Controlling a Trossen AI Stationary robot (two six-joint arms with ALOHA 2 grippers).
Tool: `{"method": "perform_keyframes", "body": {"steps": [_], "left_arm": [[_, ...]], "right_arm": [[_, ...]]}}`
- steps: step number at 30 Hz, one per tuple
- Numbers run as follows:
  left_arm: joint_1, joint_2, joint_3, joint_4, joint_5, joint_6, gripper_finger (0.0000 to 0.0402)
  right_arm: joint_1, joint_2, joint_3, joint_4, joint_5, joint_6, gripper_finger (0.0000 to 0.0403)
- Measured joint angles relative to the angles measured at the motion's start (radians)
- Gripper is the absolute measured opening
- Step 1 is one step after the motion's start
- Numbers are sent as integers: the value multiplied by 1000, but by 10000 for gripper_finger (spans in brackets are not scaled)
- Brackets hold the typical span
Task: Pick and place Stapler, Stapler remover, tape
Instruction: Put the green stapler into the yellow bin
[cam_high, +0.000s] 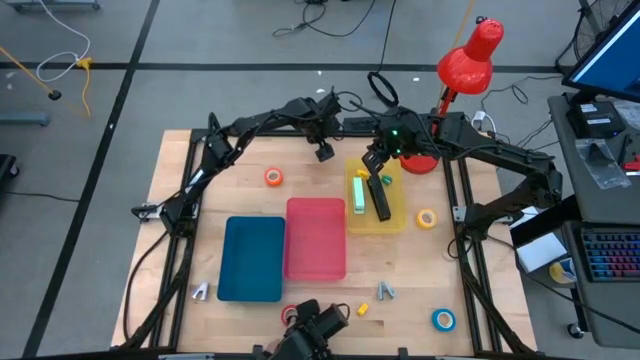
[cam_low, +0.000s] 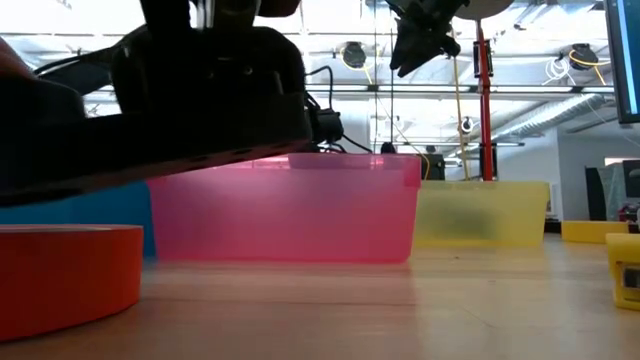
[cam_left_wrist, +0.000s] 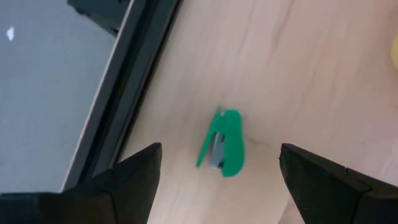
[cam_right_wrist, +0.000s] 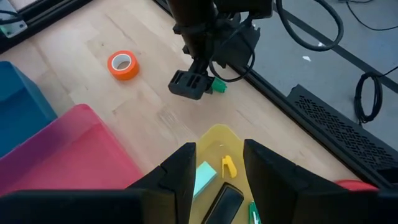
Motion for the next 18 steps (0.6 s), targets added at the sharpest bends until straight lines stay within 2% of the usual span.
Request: {"method": "perform_keyframes", "body": {"steps": [8, 18], "left_arm": [[-1, 0, 0, 2, 14, 34, 315], [-9, 0, 0, 3, 33, 69, 231]], "right_arm": [[0, 0, 0, 0, -19, 11, 125], [1, 0, 0, 2, -65, 40, 125]]}}
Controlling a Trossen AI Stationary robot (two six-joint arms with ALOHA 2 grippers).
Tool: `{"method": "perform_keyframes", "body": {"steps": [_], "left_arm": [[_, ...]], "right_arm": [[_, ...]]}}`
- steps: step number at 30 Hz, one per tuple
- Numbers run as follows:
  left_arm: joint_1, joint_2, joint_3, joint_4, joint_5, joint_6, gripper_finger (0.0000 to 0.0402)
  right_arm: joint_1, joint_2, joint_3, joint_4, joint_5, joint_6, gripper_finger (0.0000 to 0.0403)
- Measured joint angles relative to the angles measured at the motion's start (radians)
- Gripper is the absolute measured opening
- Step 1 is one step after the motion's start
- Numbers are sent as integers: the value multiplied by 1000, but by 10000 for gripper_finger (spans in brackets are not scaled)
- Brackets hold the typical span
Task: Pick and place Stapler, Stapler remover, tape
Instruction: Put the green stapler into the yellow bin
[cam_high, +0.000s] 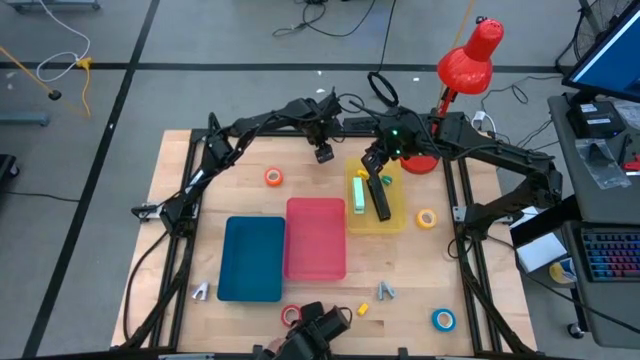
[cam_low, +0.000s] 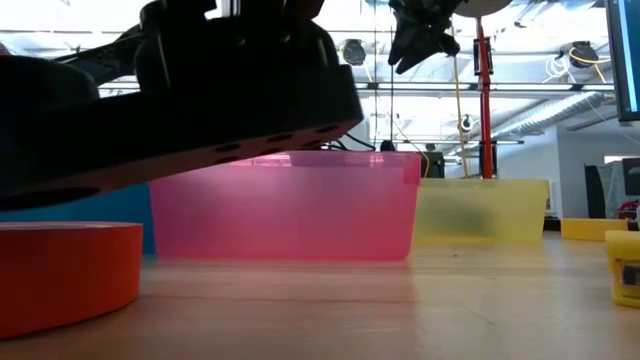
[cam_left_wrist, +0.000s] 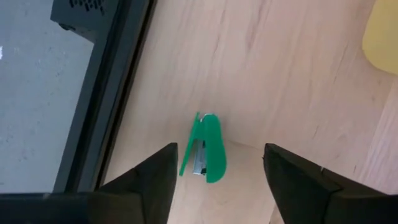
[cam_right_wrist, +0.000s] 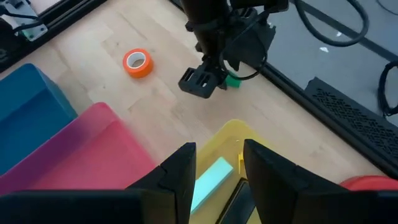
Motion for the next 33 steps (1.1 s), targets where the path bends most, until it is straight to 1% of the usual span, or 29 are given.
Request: {"method": "perform_keyframes", "body": {"steps": [5, 10, 15, 21, 33], "left_arm": [[1, 0, 0, 1, 18, 0, 225], [7, 0, 0, 0, 37, -14, 227], [7, 0, 0, -2, 37, -28, 227], [9, 0, 0, -56, 16, -45, 227], [10, -1, -4, -59, 11, -58, 227]], "right_arm": [[0, 0, 0, 0, -39, 13, 125], [0, 0, 0, 0, -40, 23, 125], [1, 0, 0, 0, -40, 23, 125], [14, 0, 0, 0, -40, 23, 125], [14, 0, 0, 4, -40, 23, 125]]}}
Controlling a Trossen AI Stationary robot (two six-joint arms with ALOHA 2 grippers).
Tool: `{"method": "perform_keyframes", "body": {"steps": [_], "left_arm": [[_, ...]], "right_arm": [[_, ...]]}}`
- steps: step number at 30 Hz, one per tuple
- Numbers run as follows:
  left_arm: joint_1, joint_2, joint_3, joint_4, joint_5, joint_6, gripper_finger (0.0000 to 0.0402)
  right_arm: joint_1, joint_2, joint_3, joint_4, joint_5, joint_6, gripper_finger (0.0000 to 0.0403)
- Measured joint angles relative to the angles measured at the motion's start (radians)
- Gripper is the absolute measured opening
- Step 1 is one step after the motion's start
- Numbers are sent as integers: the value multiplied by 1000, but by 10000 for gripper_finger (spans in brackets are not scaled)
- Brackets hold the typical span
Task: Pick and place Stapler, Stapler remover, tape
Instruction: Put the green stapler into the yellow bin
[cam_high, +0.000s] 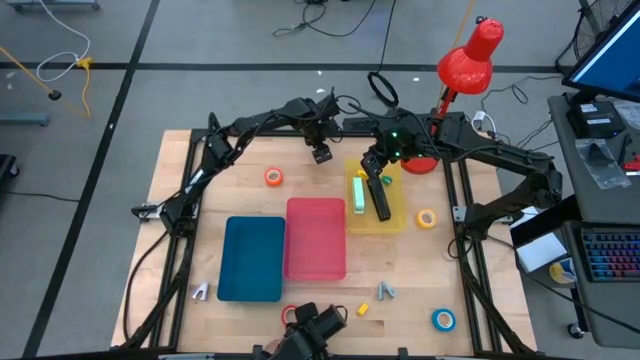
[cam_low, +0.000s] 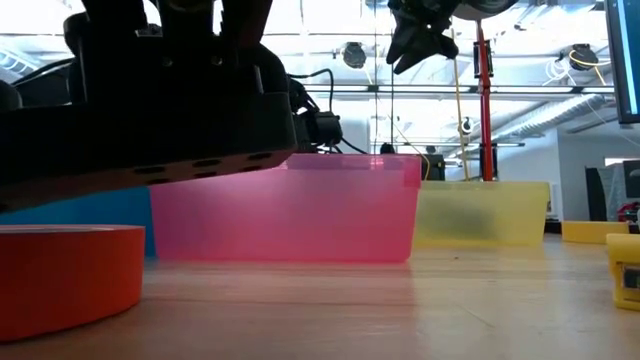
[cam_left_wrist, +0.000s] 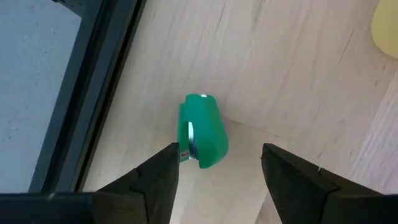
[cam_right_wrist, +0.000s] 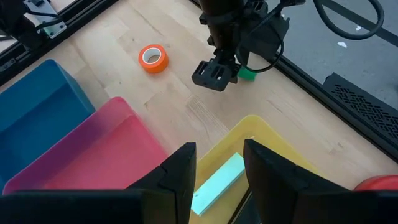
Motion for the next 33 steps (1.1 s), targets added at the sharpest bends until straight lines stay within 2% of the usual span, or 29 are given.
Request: {"method": "perform_keyframes", "body": {"steps": [6, 14, 18, 27, 33], "left_arm": [[-3, 0, 0, -1, -22, -5, 217], [-25, 0, 0, -2, -26, 44, 132], [-31, 0, 0, -3, -31, 59, 105], [-31, 0, 0, 0, -38, 60, 97], [-33, -1, 12, -2, -207, 3, 97]], "right_arm": [[0, 0, 0, 0, 0, 0, 125], [0, 0, 0, 0, 0, 0, 125], [0, 0, 0, 0, 0, 0, 125], [0, 0, 0, 0, 0, 0, 125], [-1, 0, 0, 0, 2, -1, 125]]}}
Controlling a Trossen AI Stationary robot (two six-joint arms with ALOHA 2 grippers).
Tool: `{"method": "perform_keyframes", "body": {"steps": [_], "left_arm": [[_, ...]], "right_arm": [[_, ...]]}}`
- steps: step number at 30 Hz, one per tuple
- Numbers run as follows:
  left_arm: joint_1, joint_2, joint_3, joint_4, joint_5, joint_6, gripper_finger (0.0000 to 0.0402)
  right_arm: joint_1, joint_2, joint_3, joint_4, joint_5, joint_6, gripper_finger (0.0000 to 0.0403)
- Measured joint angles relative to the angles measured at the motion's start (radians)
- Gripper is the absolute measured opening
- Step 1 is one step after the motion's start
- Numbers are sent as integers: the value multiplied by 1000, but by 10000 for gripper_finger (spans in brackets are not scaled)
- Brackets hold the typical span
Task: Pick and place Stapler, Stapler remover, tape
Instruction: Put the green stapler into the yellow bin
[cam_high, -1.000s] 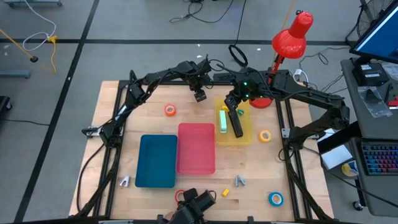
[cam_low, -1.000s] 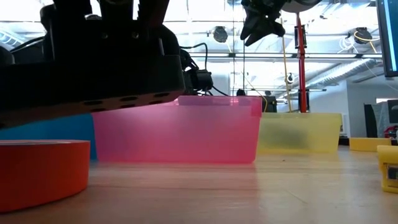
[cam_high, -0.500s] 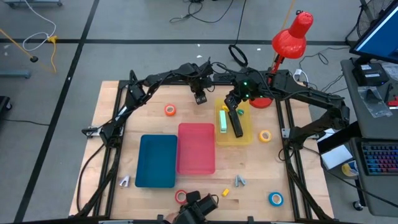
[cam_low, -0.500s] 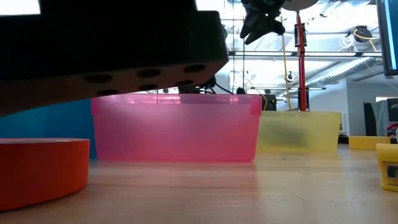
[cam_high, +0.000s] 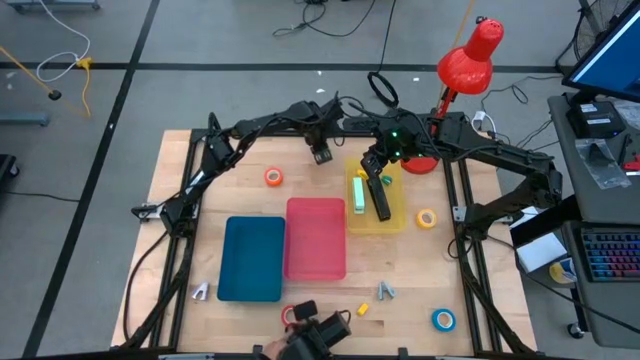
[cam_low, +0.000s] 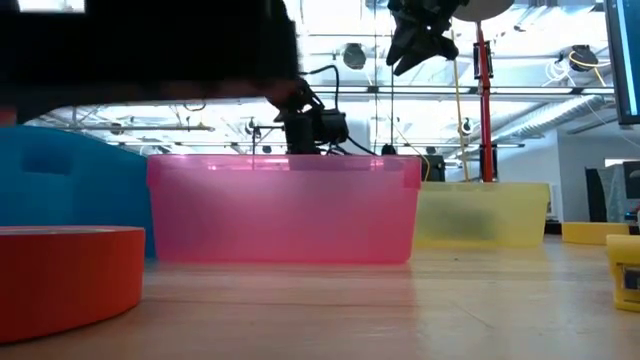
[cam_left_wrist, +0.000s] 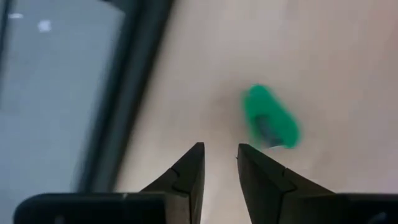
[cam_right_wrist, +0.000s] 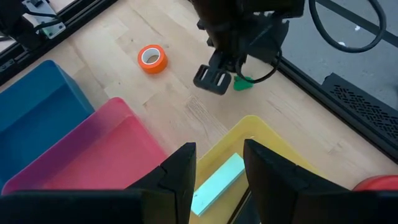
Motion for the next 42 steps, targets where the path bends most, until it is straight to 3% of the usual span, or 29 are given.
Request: {"method": "perform_keyframes", "body": {"steps": [3, 13, 17, 27, 36, 42], "left_arm": [[1, -19, 9, -22, -22, 0, 97], [-27, -49, 9, 34, 72, -38, 97], [-37, -41, 6, 72, 41, -15, 97], [-43, -42, 6, 26, 27, -126, 97], [-20, -41, 6, 20, -161, -143, 97], [-22, -41, 6, 19, -68, -37, 97]], "right_arm": [[0, 0, 0, 0, 0, -1, 125], [0, 0, 0, -1, 2, -6, 125], [0, 0, 0, -1, 2, -7, 125], [0, 0, 0, -1, 2, -6, 125], [0, 0, 0, -1, 2, -3, 125], [0, 0, 0, -1, 2, -3, 125]]}}
